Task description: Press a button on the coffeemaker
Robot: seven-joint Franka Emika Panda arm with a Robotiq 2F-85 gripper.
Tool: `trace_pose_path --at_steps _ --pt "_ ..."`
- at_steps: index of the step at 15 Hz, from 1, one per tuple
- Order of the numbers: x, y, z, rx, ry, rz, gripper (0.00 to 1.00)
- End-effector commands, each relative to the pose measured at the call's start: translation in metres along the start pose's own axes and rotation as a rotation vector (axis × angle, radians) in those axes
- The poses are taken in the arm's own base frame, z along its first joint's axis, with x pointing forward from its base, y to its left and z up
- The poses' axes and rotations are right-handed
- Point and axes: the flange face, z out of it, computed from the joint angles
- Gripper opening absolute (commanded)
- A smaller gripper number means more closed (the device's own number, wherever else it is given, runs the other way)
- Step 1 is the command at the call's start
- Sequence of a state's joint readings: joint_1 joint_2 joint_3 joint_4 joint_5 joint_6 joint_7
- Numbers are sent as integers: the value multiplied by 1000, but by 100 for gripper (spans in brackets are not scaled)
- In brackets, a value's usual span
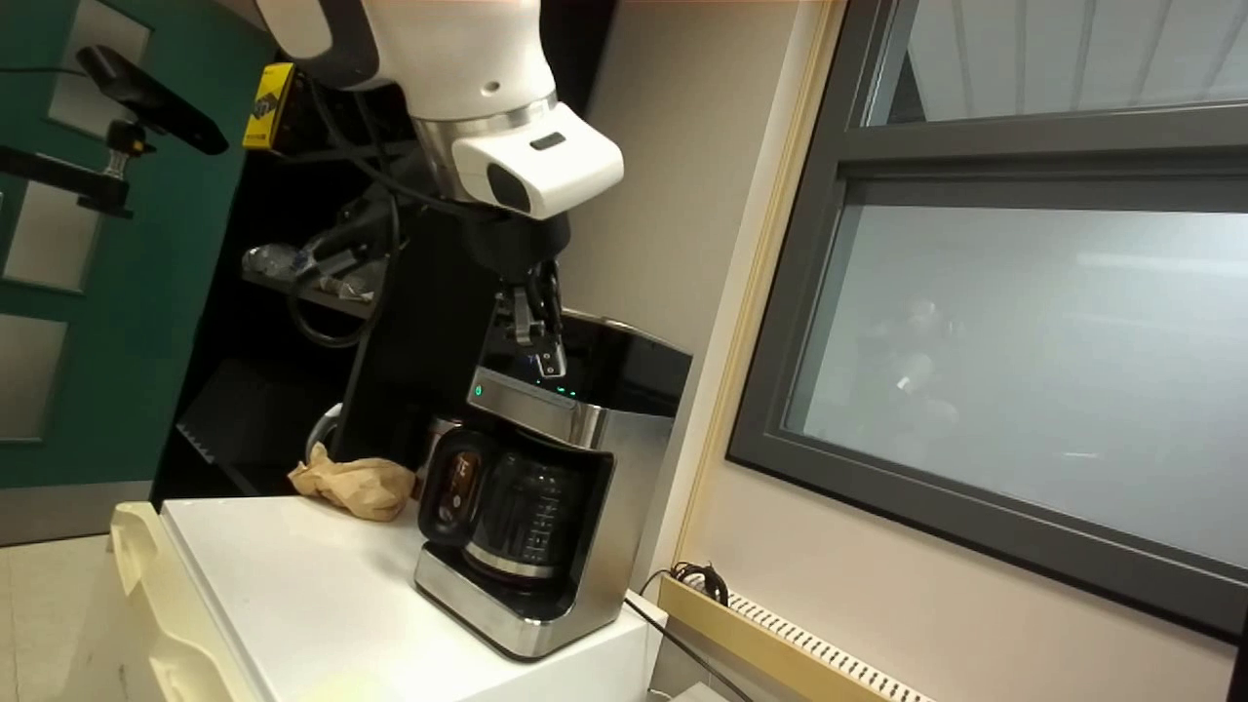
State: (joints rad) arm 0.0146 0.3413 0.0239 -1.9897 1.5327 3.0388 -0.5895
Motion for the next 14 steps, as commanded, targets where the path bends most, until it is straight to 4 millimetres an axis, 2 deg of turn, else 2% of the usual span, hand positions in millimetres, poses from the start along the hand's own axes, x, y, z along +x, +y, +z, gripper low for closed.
trace_pose_path --at_steps 1,8,14 --pt "5 -6 29 42 -8 -5 0" --pt "-4 -12 70 62 -38 -31 0" --pt "-4 -27 82 91 -23 -71 0"
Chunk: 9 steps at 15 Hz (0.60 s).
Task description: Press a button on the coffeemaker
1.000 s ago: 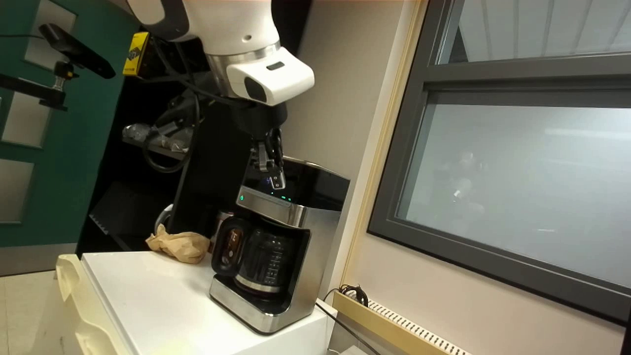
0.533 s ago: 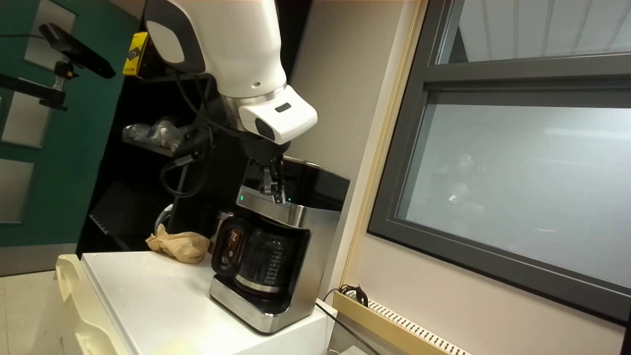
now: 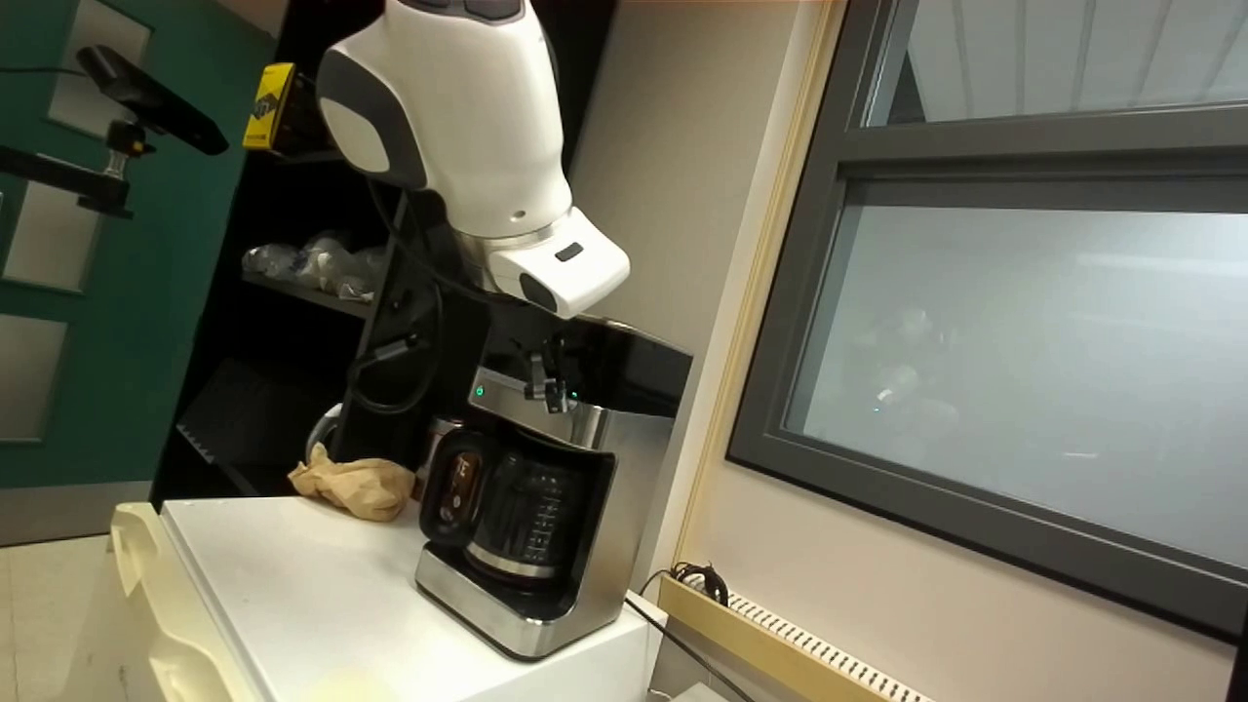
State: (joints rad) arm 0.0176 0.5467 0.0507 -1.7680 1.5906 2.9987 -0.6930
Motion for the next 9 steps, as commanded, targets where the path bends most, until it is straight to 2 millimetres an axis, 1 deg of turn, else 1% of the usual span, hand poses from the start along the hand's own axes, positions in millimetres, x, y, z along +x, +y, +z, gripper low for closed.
trace_pose_path --at_steps 1,3,5,9 --pt "3 -11 12 26 18 -27 0" --pt "2 -9 13 24 15 -31 0" --pt "-1 -9 10 26 6 -39 0" --pt "-18 -7 -9 38 -30 -81 0"
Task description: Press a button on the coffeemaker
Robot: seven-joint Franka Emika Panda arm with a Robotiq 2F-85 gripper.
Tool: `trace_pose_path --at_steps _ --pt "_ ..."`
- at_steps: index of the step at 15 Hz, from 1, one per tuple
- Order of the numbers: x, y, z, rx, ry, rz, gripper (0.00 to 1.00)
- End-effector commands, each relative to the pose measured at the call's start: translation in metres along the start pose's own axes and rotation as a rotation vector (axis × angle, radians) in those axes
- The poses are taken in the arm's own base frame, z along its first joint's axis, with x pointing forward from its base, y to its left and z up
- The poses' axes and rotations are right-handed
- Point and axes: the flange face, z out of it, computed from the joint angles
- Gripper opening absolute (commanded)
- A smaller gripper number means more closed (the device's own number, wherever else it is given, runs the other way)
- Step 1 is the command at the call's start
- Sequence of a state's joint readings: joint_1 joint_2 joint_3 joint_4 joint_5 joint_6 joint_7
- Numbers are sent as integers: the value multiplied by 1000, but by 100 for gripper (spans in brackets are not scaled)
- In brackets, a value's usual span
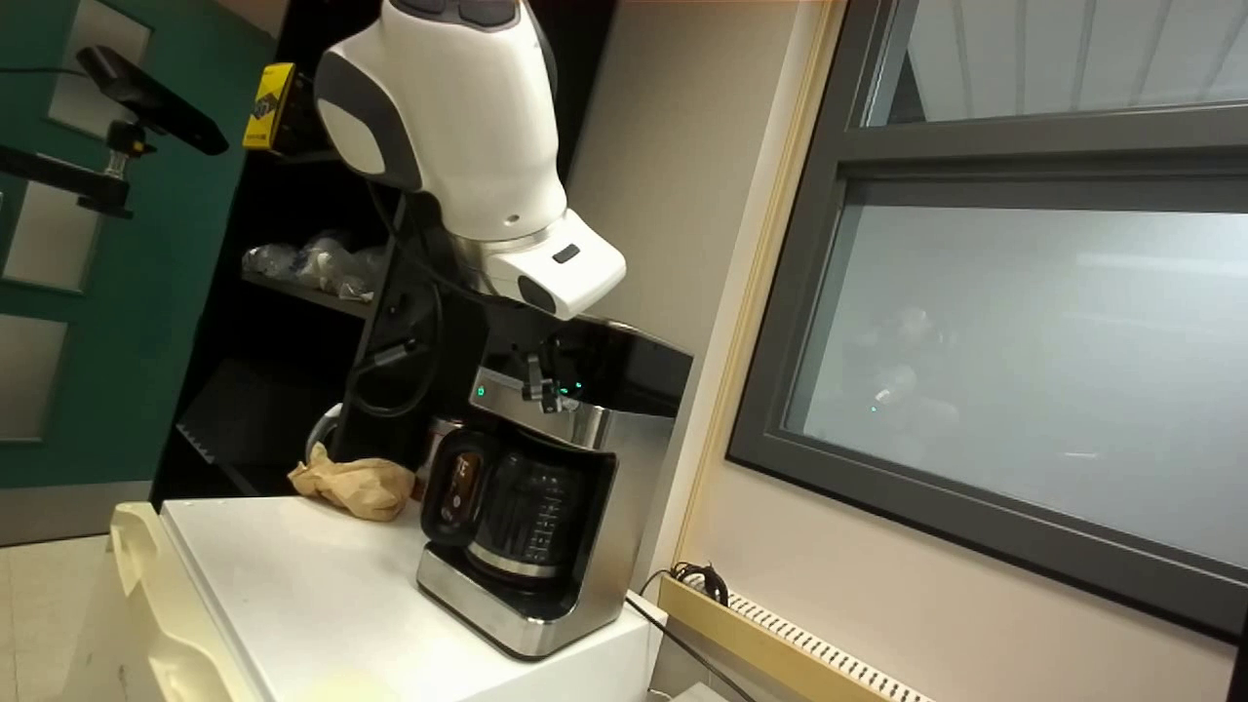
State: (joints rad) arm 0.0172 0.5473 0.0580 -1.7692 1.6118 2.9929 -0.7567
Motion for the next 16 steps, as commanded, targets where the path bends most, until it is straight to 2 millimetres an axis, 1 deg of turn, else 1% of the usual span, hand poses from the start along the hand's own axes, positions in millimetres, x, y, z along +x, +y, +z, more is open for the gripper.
trace_pose_path --at_steps 1,4,9,12,16 --pt "-20 -6 -15 31 -34 -56 0" --pt "-35 -7 -29 45 -58 -105 0" --pt "-49 -5 -64 94 -54 -157 0" --pt "-57 0 -84 116 -45 -178 0" --pt "-67 9 -100 121 -43 -195 0"
